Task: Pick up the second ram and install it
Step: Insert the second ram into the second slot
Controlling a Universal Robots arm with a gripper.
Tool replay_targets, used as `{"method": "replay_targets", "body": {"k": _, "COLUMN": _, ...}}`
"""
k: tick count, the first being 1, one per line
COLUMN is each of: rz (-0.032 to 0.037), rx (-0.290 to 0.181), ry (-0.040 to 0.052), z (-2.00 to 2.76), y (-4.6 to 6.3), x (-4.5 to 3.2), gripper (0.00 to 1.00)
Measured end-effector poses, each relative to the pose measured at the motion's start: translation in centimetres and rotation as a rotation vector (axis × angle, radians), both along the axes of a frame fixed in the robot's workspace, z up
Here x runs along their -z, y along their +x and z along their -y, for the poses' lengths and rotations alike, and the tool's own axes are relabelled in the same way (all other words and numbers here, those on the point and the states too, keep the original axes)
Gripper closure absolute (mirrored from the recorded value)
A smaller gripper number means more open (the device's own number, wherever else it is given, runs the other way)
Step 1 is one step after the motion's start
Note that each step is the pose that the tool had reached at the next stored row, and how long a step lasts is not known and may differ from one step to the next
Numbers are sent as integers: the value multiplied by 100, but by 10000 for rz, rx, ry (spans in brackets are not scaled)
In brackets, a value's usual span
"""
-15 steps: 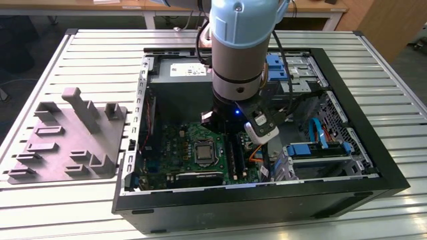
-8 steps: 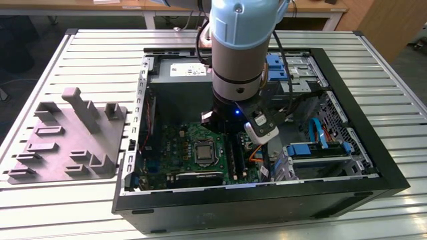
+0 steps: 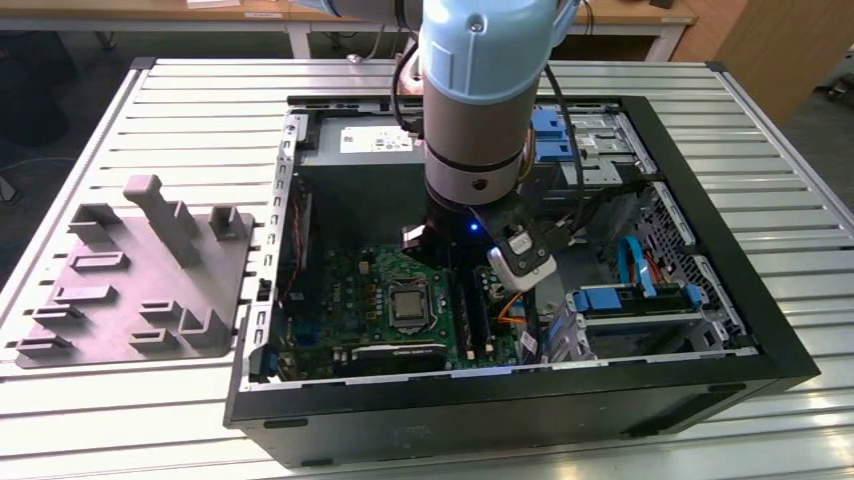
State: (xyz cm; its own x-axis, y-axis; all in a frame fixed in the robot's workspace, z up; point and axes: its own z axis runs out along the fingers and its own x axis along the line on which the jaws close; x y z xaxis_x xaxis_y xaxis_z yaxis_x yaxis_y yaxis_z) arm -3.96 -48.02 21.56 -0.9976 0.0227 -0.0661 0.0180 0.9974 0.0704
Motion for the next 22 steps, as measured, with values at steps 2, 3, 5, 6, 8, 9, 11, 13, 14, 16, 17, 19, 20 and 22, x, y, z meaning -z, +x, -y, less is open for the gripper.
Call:
{"method": "replay_targets", "body": {"k": 2, "rz": 0, "rx": 0, "ry": 3, "z": 0, "y": 0, "x": 11, "gripper": 87}}
{"method": "replay_targets", "body": {"k": 3, "rz": -1, "rx": 0, "ry": 0, "z": 0, "y": 0, "x": 12, "gripper": 87}}
{"method": "replay_targets", "body": {"k": 5, "rz": -1, "rx": 0, "ry": -2, "z": 0, "y": 0, "x": 13, "gripper": 87}}
{"method": "replay_targets", "body": {"k": 6, "rz": 0, "rx": 0, "ry": 1, "z": 0, "y": 0, "x": 17, "gripper": 87}}
{"method": "replay_targets", "body": {"k": 8, "rz": 0, "rx": 0, "ry": 0, "z": 0, "y": 0, "x": 27, "gripper": 87}}
{"method": "replay_targets", "body": {"k": 9, "rz": 0, "rx": 0, "ry": 0, "z": 0, "y": 0, "x": 27, "gripper": 87}}
{"method": "replay_targets", "body": {"k": 11, "rz": -1, "rx": 0, "ry": 1, "z": 0, "y": 0, "x": 28, "gripper": 87}}
{"method": "replay_targets", "body": {"k": 13, "rz": 0, "rx": 0, "ry": 3, "z": 0, "y": 0, "x": 38, "gripper": 87}}
{"method": "replay_targets", "body": {"k": 14, "rz": -1, "rx": 0, "ry": 1, "z": 1, "y": 0, "x": 41, "gripper": 87}}
{"method": "replay_targets", "body": {"k": 16, "rz": -2, "rx": 0, "ry": 3, "z": 1, "y": 0, "x": 41, "gripper": 87}}
{"method": "replay_targets", "body": {"k": 17, "rz": -1, "rx": 0, "ry": 5, "z": 0, "y": 0, "x": 42, "gripper": 87}}
{"method": "replay_targets", "body": {"k": 19, "rz": 0, "rx": 0, "ry": 9, "z": 0, "y": 0, "x": 43, "gripper": 87}}
{"method": "replay_targets", "body": {"k": 20, "rz": 0, "rx": 0, "ry": 10, "z": 0, "y": 0, "x": 44, "gripper": 87}}
{"method": "replay_targets", "body": {"k": 22, "rz": 3, "rx": 0, "ry": 28, "z": -2, "y": 0, "x": 48, "gripper": 85}}
